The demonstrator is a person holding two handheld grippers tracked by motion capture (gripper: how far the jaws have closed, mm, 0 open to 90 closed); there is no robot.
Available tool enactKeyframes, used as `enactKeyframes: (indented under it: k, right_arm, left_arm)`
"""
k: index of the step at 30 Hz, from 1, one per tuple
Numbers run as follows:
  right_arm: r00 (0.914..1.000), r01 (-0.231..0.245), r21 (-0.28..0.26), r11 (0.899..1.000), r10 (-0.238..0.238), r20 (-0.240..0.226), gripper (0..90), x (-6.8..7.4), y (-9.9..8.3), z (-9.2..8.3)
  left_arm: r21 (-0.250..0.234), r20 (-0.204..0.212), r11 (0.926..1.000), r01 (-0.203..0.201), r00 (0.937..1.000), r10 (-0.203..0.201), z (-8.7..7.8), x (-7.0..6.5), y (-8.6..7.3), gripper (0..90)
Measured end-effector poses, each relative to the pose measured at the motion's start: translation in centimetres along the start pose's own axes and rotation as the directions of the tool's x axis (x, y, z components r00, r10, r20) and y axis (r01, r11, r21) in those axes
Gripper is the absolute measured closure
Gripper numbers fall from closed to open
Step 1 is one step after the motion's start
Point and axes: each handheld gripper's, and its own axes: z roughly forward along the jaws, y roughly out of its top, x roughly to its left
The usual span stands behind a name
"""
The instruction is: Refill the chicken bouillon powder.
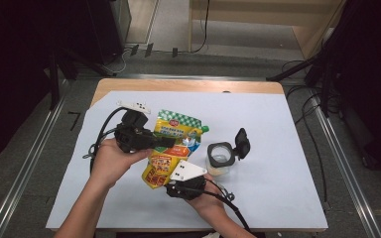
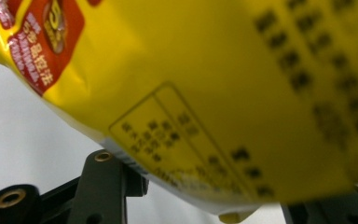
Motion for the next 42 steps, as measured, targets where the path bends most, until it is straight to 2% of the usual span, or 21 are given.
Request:
enactKeyframes:
  k: [5, 8, 11, 20, 26, 29, 34, 39, 42]
  right_arm:
    - [0.9996, 0.008, 0.021, 1.000, -0.008, -0.025, 53.8, 0.1, 0.0, -0.2]
    - [0.9989, 0.008, 0.036, 0.999, -0.007, -0.046, 54.5, 0.3, 0.1, -0.3]
    - [0.9982, 0.001, 0.042, 0.999, 0.002, -0.060, 54.8, 0.6, 0.1, -0.2]
    - [0.9948, -0.051, 0.047, 0.998, 0.055, -0.086, 55.6, 0.8, 0.3, -0.6]
    - [0.9937, -0.060, 0.047, 0.997, 0.064, -0.092, 55.1, 1.2, 0.4, -1.0]
    - [0.9955, -0.058, 0.041, 0.997, 0.061, -0.072, 54.7, 1.5, 0.3, -1.2]
    - [0.9965, -0.063, 0.047, 0.997, 0.065, -0.053, 54.1, 1.5, 0.2, -1.3]
    - [0.9903, -0.104, 0.062, 0.993, 0.109, -0.087, 55.2, 1.4, 0.1, -1.4]
    - [0.9872, -0.121, 0.072, 0.990, 0.127, -0.096, 55.1, 1.4, 0.0, -1.6]
  left_arm:
    - [0.011, -0.006, 0.9996, -0.028, 0.9996, 0.028, 0.7, -0.3, 0.1, 88.1]
    - [0.024, -0.010, 0.9979, -0.059, 0.9982, 0.060, 1.2, -0.4, 0.1, 87.8]
    - [0.032, -0.010, 0.9970, -0.070, 0.9975, 0.070, 1.6, -0.5, 0.1, 87.3]
    - [0.037, -0.012, 0.9961, -0.080, 0.9967, 0.080, 2.9, -0.4, 0.0, 85.6]
    - [0.052, 0.004, 0.9958, -0.076, 0.9971, 0.076, 3.6, -0.5, 0.1, 86.8]
    - [0.053, 0.027, 0.9963, -0.067, 0.9975, 0.065, 3.7, -0.4, 0.2, 87.1]
    - [0.070, 0.028, 0.9951, -0.069, 0.9973, 0.067, 4.2, -0.5, 0.4, 87.7]
    - [0.095, 0.028, 0.9928, -0.072, 0.9972, 0.070, 4.9, -0.4, 0.6, 86.9]
    - [0.115, 0.045, 0.9912, -0.066, 0.9971, 0.061, 5.3, -0.3, 0.8, 86.9]
